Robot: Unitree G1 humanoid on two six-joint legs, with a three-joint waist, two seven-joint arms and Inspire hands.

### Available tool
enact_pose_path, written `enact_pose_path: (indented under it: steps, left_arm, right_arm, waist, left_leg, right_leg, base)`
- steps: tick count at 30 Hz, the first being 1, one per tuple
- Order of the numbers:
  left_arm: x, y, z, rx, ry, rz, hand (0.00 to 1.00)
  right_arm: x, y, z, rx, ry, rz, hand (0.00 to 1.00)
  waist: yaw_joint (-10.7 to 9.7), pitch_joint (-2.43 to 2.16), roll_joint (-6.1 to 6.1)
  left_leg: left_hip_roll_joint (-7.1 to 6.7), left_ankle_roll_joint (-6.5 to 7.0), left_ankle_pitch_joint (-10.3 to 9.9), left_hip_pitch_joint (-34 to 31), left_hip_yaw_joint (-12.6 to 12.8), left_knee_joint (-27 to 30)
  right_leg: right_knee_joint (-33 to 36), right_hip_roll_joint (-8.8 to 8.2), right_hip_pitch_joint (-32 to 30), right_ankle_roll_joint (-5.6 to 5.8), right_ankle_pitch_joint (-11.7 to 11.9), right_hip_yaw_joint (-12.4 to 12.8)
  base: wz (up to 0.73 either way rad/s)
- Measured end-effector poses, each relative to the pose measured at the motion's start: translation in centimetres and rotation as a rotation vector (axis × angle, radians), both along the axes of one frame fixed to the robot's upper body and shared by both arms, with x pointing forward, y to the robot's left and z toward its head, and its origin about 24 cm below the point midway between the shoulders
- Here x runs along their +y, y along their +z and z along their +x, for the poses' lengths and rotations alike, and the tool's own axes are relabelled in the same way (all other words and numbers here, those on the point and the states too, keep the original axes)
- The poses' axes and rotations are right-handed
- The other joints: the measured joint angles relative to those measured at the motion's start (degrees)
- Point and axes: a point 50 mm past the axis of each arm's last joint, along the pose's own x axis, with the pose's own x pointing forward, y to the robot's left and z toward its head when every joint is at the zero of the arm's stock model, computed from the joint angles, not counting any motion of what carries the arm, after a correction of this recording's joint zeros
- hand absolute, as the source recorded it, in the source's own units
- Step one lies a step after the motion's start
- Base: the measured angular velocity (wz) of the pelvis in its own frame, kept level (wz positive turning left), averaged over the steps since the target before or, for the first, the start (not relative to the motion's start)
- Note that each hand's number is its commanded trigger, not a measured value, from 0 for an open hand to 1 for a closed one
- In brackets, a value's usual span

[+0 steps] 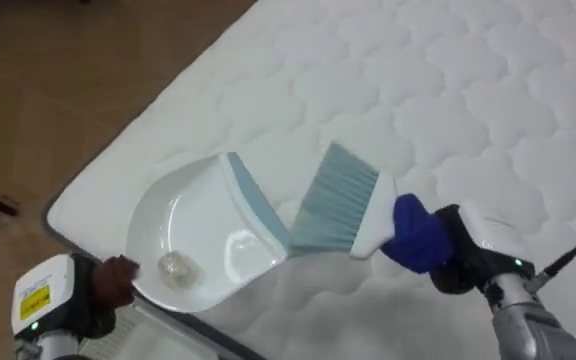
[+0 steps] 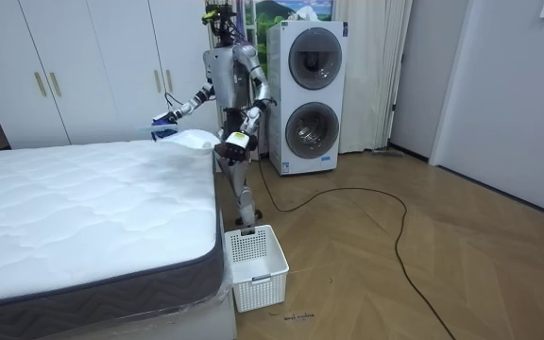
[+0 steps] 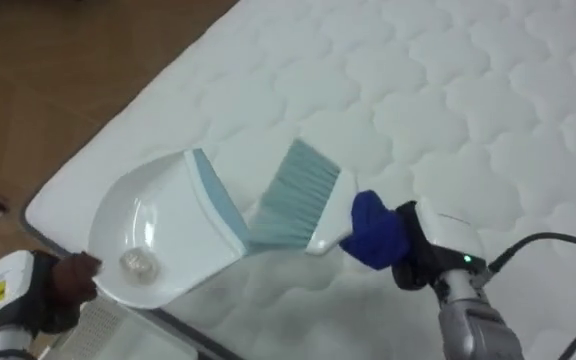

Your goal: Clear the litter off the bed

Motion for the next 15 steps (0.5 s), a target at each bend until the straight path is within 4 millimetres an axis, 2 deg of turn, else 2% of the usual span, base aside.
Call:
enact_pose_path:
  steps: [1, 3, 5, 7, 9, 10, 11, 12, 13, 14, 15]
  left_arm:
    - [-0.3, 0.2, 0.0, -0.013, -0.003, -0.010, 1.00]
    - [-0.7, 0.3, 0.2, -0.029, -0.015, -0.023, 1.00]
    - [-0.9, 0.2, 0.2, -0.031, -0.013, -0.037, 1.00]
    - [-1.1, 0.1, 0.1, -0.024, -0.011, -0.046, 1.00]
    - [-1.0, 0.1, 0.3, -0.027, -0.010, -0.049, 1.00]
    - [-1.0, 0.2, 0.4, -0.032, -0.007, -0.048, 1.00]
    - [-0.9, 0.2, 0.4, -0.030, -0.004, -0.048, 1.00]
    - [-0.9, 0.2, 0.3, -0.030, -0.002, -0.049, 1.00]
    - [-1.0, 0.2, 0.3, -0.031, 0.004, -0.052, 1.00]
    - [-1.0, 0.1, 0.3, -0.036, 0.017, -0.060, 1.00]
    - [-1.2, 0.1, 0.4, -0.040, 0.022, -0.067, 1.00]
  right_arm:
    - [-0.2, -0.1, -0.1, -0.007, -0.057, 0.067, 0.00]
    - [-0.8, 0.0, -0.3, -0.035, -0.153, 0.165, 0.00]
    - [-1.9, -0.2, -0.5, -0.071, -0.287, 0.256, 0.00]
    - [-2.7, -0.2, -0.6, -0.095, -0.366, 0.305, 0.00]
    - [-3.5, -0.2, -0.8, -0.124, -0.436, 0.340, 0.00]
    - [-3.9, -0.1, -0.9, -0.144, -0.484, 0.358, 0.00]
    - [-4.2, -0.3, -1.0, -0.154, -0.523, 0.363, 0.00]
    - [-4.4, -0.5, -1.1, -0.154, -0.539, 0.363, 0.00]
    - [-4.6, -0.5, -1.1, -0.160, -0.561, 0.368, 0.00]
    - [-4.7, -0.4, -1.1, -0.175, -0.573, 0.361, 0.00]
    - [-4.7, -0.3, -1.0, -0.187, -0.580, 0.358, 0.00]
  waist:
    - [-0.4, 0.12, 0.20]
    - [-1.3, 0.22, 0.50]
    - [-2.1, 0.27, 0.72]
    - [-1.7, 0.33, 0.84]
    - [-2.2, 0.32, 0.89]
    - [-2.3, 0.30, 0.98]
    - [-2.2, 0.31, 1.05]
    - [-2.1, 0.30, 1.03]
    - [-1.6, 0.29, 1.02]
    - [-1.5, 0.11, 1.12]
    - [-1.8, -0.01, 1.10]
  left_leg:
    - [-0.29, -0.13, 0.1, -1.0, -0.9, 0.8]
    - [-0.33, -0.21, 0.4, -2.7, -0.4, 1.2]
    - [1.05, 0.86, 1.2, -3.8, 6.1, 2.2]
    - [1.65, 1.44, 1.7, -4.0, 8.2, 2.4]
    - [2.00, 2.37, 2.3, -5.2, 12.5, 2.4]
    - [3.06, 3.42, 3.0, -6.0, 16.9, 2.0]
    - [3.51, 3.99, 3.8, -6.1, 19.8, 1.1]
    - [3.25, 4.09, 4.3, -6.0, 19.8, 0.4]
    - [1.98, 3.76, 5.5, -5.9, 19.1, -1.4]
    - [0.24, 3.23, 7.9, -5.6, 17.2, -4.5]
    - [-0.63, 2.76, 9.3, -5.4, 16.6, -6.1]
  right_leg:
    - [0.0, 0.23, 0.0, 0.00, 0.0, -1.6]
    - [0.0, 0.52, 0.2, -0.01, 0.0, -3.9]
    - [0.1, 0.75, 1.1, -0.05, 0.0, -7.1]
    - [0.1, 0.91, 1.9, -0.07, -0.2, -8.2]
    - [0.1, 0.90, 2.3, -0.61, -0.7, -10.6]
    - [0.1, 0.74, 2.2, -0.59, -1.2, -12.4]
    - [0.0, 0.49, 1.8, -0.61, -1.3, -13.9]
    - [0.0, 0.43, 1.8, -0.63, -1.3, -14.8]
    - [-0.2, 0.21, 1.5, -0.60, -1.4, -16.7]
    - [-0.8, -0.24, 1.3, -0.58, -1.4, -18.4]
    - [-1.0, -0.67, 1.0, -0.55, -1.4, -19.6]
  base:
    - [0.83]
    - [1.00]
    - [1.07]
    - [0.86]
    - [0.96]
    - [0.99]
    - [0.87]
    - [0.56]
    - [0.58]
    - [0.70]
    - [0.94]
